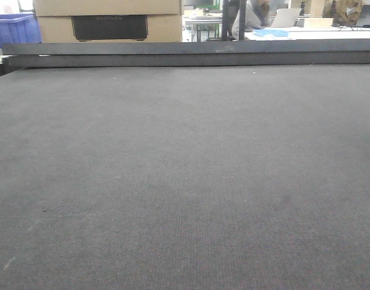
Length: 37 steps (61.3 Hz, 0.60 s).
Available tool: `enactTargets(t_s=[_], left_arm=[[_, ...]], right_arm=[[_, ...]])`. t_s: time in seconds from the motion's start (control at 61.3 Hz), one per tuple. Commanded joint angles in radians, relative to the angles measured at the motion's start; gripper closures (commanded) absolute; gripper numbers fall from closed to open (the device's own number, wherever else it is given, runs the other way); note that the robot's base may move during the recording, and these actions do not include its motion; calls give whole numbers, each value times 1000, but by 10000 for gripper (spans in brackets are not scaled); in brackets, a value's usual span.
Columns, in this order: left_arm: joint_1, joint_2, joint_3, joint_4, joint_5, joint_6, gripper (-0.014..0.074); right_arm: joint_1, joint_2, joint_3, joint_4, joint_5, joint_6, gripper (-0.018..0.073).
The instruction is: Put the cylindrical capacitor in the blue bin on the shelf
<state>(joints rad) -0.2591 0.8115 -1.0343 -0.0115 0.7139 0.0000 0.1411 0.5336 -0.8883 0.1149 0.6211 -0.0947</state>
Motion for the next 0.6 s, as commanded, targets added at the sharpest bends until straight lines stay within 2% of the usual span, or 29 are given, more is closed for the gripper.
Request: enactTargets(t_s=[0.0,0.588], left_arm=[[-5,-10,-9,-2,-12,0,707],[-5,-10,-9,-2,-79,0,707]], right_arm=[[0,-9,1,-13,-17,-1,721],[0,-9,1,-7,-23,-1,721]])
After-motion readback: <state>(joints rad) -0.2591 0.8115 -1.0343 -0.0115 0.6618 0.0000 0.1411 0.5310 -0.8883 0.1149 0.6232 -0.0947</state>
